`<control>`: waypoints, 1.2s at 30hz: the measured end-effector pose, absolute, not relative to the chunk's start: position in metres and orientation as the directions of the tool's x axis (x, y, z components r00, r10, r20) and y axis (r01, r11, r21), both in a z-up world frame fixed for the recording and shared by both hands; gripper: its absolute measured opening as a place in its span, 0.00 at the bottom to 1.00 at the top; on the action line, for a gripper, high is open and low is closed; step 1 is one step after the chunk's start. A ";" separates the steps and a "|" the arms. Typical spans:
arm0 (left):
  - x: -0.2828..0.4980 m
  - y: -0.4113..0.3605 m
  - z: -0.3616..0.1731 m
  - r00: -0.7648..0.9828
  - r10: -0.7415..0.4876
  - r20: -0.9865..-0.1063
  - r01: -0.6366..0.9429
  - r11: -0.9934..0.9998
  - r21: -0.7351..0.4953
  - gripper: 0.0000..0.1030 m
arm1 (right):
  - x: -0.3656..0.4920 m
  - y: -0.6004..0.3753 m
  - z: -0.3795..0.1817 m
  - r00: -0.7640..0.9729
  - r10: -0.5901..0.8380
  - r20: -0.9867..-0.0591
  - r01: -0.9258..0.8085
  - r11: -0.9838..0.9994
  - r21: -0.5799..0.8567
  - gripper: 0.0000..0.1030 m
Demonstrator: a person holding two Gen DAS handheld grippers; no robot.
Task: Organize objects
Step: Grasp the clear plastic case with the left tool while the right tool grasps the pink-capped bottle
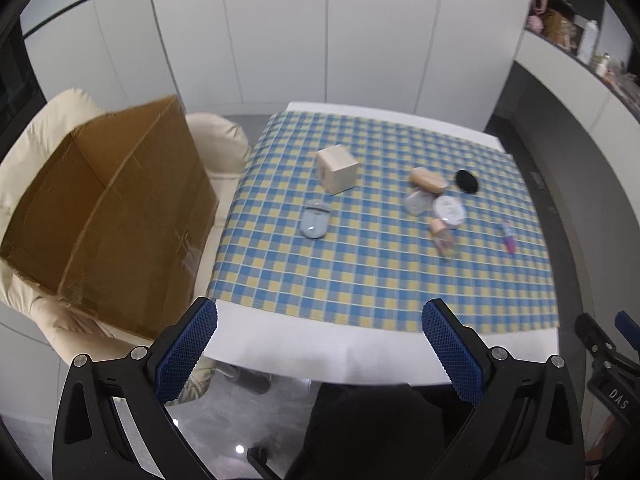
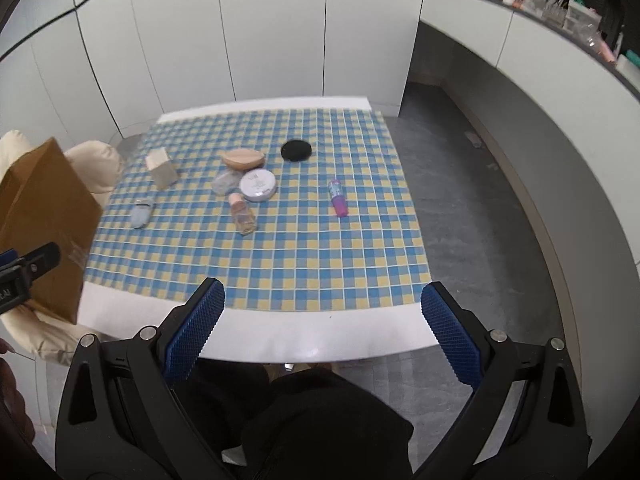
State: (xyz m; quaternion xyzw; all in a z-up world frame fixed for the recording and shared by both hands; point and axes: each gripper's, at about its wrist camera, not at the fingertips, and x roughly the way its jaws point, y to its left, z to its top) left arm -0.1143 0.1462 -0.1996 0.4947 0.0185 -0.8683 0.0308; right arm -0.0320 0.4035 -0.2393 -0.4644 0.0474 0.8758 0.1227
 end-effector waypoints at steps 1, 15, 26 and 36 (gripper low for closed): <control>-0.122 0.142 -0.206 -0.501 -0.040 -0.865 0.080 -0.997 0.000 0.99 | -0.040 0.407 -0.246 -0.530 0.167 -0.831 -0.257 -0.966 -0.030 0.97; -0.224 0.128 -0.322 -0.348 -0.082 -0.934 0.129 -0.991 0.038 0.99 | -0.146 0.472 -0.337 -0.459 0.201 -0.865 -0.320 -0.946 -0.050 0.97; -0.274 0.132 -0.370 -0.345 -0.069 -0.936 0.105 -0.994 0.035 0.99 | -0.195 0.478 -0.394 -0.425 0.179 -0.887 -0.295 -0.954 -0.051 0.70; -0.286 0.131 -0.376 -0.398 -0.060 -0.916 0.117 -0.993 0.014 0.35 | -0.207 0.477 -0.398 -0.448 0.162 -0.879 -0.258 -0.965 -0.047 0.18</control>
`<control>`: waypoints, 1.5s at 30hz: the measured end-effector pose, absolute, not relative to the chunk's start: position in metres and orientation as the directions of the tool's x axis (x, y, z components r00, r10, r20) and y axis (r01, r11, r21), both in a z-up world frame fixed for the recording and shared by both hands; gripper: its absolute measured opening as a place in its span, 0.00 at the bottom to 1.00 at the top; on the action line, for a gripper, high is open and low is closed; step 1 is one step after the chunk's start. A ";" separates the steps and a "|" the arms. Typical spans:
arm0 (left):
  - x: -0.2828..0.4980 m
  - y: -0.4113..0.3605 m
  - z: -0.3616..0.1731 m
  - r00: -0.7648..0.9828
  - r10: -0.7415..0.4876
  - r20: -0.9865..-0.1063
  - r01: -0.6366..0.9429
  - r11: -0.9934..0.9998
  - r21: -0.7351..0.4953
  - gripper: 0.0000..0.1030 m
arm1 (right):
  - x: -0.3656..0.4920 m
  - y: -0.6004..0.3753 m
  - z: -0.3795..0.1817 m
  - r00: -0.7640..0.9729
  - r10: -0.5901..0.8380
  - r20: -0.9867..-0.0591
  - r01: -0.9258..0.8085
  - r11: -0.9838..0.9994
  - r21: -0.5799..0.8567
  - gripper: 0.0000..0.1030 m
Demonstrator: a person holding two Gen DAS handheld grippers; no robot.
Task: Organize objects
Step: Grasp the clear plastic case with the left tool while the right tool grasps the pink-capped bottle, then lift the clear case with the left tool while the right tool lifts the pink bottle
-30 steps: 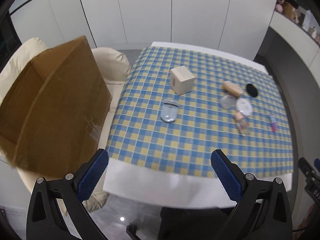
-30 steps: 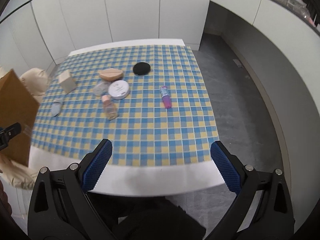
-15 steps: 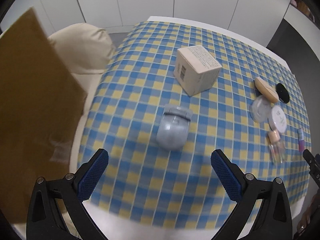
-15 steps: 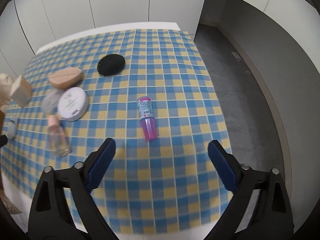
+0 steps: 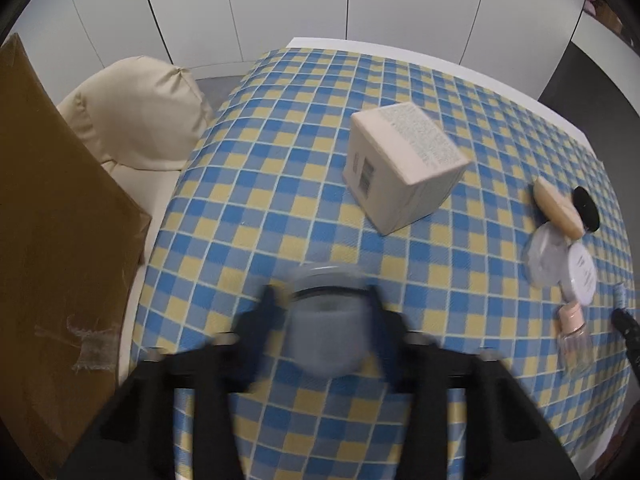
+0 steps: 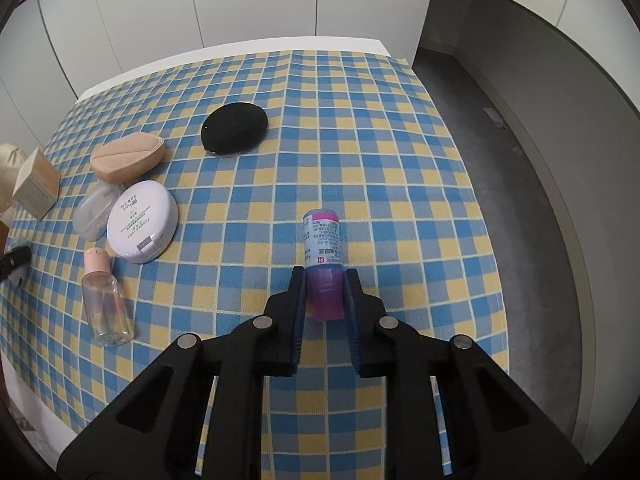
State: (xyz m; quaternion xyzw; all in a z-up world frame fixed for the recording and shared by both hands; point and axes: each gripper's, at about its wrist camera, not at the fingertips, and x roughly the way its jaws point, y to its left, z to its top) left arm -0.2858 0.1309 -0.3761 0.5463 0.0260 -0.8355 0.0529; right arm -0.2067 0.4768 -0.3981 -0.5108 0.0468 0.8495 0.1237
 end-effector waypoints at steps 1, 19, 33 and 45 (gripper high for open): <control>-0.287 0.133 -0.376 -0.393 -0.070 -0.917 0.113 -0.993 0.028 0.35 | -0.207 0.477 -0.398 -0.447 0.160 -0.880 -0.257 -0.965 -0.045 0.18; -0.273 0.149 -0.349 -0.414 -0.123 -0.902 0.092 -0.991 0.093 0.35 | -0.204 0.479 -0.375 -0.456 0.158 -0.876 -0.276 -0.961 -0.030 0.18; -0.272 0.145 -0.297 -0.434 -0.156 -0.887 0.094 -0.987 0.128 0.35 | -0.199 0.475 -0.309 -0.493 0.161 -0.855 -0.276 -0.961 -0.022 0.18; -0.262 0.141 -0.209 -0.508 -0.150 -0.848 0.103 -0.988 0.113 0.35 | -0.189 0.475 -0.221 -0.535 0.209 -0.819 -0.327 -0.945 -0.028 0.18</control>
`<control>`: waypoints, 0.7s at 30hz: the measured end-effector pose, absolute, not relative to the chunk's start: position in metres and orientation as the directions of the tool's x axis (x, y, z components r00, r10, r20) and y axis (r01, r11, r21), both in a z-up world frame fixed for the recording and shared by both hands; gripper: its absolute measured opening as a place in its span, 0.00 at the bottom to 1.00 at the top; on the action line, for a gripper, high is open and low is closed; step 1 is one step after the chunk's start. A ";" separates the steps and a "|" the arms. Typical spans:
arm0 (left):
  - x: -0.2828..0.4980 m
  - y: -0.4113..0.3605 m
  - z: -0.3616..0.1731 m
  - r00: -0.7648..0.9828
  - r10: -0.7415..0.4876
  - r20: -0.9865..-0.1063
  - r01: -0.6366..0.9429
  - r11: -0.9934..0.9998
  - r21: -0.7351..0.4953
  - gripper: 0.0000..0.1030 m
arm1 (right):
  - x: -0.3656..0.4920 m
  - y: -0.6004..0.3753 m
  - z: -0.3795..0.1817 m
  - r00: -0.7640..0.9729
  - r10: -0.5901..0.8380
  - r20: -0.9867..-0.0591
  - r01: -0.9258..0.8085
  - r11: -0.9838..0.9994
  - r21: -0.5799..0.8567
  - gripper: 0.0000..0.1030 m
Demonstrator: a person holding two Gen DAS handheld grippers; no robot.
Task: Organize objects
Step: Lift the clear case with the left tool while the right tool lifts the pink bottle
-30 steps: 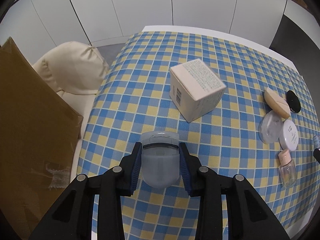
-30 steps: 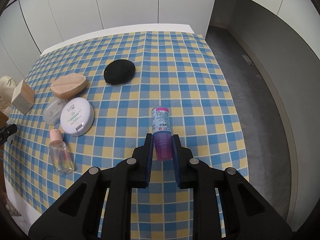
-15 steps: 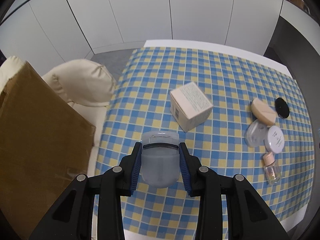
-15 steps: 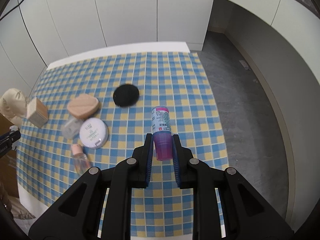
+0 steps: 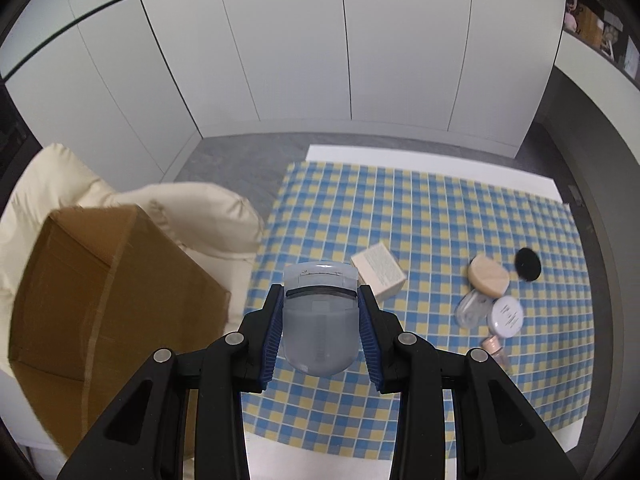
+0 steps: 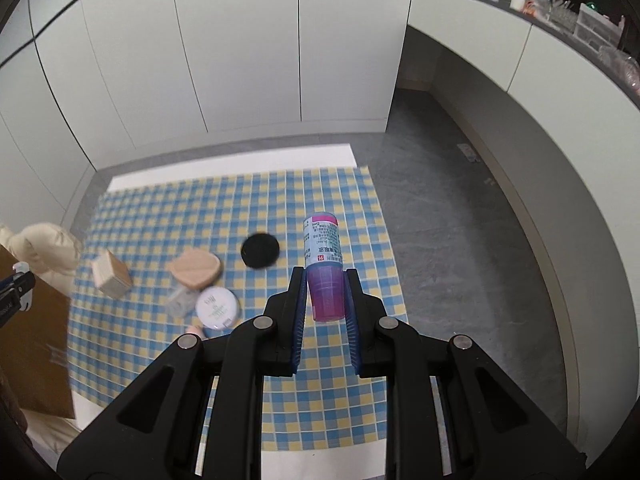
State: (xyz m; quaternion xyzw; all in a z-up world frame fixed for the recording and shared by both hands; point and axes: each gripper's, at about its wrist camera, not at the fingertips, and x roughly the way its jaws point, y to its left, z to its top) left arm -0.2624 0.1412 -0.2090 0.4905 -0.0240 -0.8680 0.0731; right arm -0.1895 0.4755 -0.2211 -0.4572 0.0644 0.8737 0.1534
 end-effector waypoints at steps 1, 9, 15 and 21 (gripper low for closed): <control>-0.262 0.141 -0.201 -0.511 -0.150 -0.847 0.103 -0.988 0.113 0.35 | -0.189 0.474 -0.212 -0.543 0.209 -0.813 -0.325 -0.945 -0.027 0.18; -0.255 0.139 -0.140 -0.562 -0.126 -0.818 0.102 -0.991 0.083 0.35 | -0.183 0.461 -0.145 -0.598 0.210 -0.773 -0.290 -0.956 -0.036 0.18; -0.248 0.139 -0.098 -0.595 -0.133 -0.793 0.107 -0.991 0.086 0.35 | -0.179 0.447 -0.104 -0.633 0.203 -0.747 -0.258 -0.965 -0.044 0.18; -0.239 0.137 -0.063 -0.628 -0.130 -0.767 0.116 -0.991 0.073 0.35 | -0.169 0.438 -0.069 -0.663 0.210 -0.718 -0.239 -0.969 -0.062 0.18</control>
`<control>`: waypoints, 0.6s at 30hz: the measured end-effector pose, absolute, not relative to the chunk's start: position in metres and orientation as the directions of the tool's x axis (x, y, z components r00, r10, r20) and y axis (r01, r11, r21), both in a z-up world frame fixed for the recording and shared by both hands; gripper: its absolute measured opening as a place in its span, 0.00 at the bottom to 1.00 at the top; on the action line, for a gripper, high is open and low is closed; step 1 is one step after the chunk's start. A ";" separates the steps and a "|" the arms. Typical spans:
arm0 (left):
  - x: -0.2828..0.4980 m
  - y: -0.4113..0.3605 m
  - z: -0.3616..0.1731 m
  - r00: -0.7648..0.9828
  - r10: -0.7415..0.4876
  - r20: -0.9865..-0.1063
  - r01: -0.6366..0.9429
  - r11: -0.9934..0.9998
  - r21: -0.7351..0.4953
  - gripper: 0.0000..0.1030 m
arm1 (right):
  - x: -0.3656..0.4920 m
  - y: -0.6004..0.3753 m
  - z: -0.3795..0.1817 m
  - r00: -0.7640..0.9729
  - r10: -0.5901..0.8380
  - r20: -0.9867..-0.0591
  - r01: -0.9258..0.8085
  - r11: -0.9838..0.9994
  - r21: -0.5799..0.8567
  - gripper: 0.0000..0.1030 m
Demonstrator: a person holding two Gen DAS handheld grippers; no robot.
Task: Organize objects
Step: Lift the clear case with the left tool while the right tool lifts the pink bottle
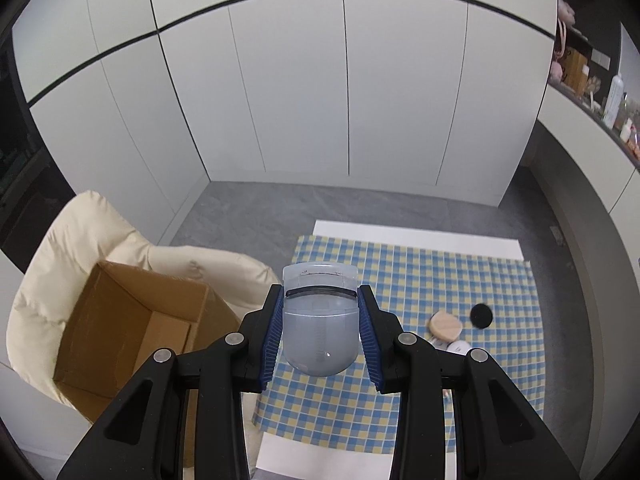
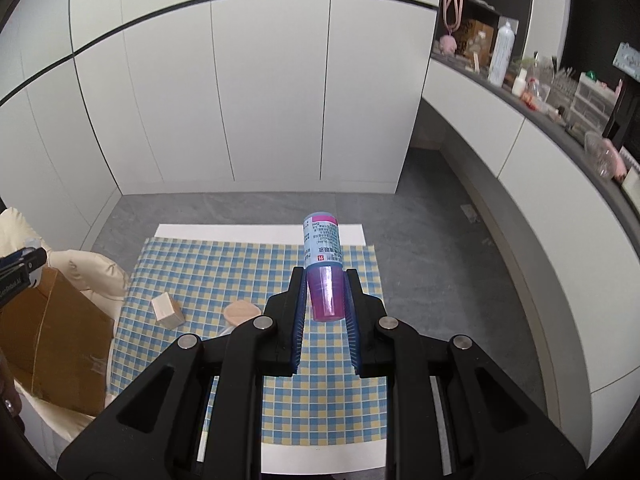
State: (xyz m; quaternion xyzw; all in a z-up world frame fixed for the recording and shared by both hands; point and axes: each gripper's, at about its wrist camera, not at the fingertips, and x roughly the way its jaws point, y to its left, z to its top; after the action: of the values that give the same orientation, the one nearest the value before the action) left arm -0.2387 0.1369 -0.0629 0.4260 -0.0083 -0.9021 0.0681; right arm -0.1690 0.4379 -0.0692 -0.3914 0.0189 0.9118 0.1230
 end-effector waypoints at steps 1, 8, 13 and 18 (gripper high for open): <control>-0.237 0.137 -0.058 -0.632 -0.132 -0.764 0.117 -0.990 0.074 0.35 | -0.167 0.436 -0.063 -0.669 0.211 -0.713 -0.236 -0.970 -0.066 0.18; -0.225 0.144 -0.032 -0.662 -0.123 -0.739 0.104 -0.992 0.072 0.35 | -0.158 0.432 -0.040 -0.684 0.196 -0.703 -0.219 -0.974 -0.058 0.18; -0.215 0.146 -0.018 -0.682 -0.108 -0.723 0.100 -0.994 0.054 0.35 | -0.150 0.427 -0.030 -0.694 0.195 -0.693 -0.207 -0.976 -0.068 0.18; -0.208 0.151 -0.014 -0.692 -0.114 -0.713 0.095 -0.993 0.067 0.35 | -0.139 0.424 -0.024 -0.700 0.198 -0.686 -0.201 -0.977 -0.078 0.18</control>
State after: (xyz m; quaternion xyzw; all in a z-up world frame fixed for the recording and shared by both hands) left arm -0.2079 0.1508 -0.0139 0.3883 -0.0122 -0.9197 0.0569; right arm -0.1394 0.4238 -0.0238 -0.3716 0.0014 0.9221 0.1082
